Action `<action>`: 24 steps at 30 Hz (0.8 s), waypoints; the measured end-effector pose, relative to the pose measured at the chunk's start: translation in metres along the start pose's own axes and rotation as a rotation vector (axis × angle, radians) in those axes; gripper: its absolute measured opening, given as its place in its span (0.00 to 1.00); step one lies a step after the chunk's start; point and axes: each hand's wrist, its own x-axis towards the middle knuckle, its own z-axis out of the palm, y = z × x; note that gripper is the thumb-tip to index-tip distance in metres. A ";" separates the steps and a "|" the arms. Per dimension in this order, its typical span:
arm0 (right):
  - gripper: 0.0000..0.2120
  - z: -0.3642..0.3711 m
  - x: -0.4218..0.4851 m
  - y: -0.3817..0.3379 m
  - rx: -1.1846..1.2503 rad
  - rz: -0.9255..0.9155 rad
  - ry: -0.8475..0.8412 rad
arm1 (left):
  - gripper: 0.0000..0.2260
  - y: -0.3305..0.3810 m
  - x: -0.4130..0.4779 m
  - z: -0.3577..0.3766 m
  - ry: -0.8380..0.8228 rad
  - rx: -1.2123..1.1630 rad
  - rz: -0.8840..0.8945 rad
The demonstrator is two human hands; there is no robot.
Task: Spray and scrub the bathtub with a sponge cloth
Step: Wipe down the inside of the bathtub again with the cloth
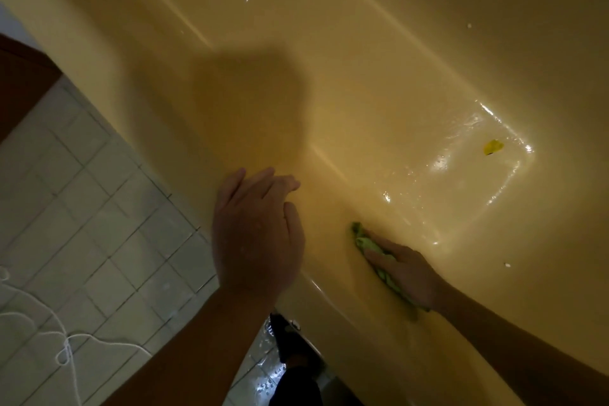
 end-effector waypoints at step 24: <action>0.27 0.026 0.043 -0.086 -0.064 0.101 0.085 | 0.21 -0.007 0.012 -0.001 0.086 -0.033 -0.133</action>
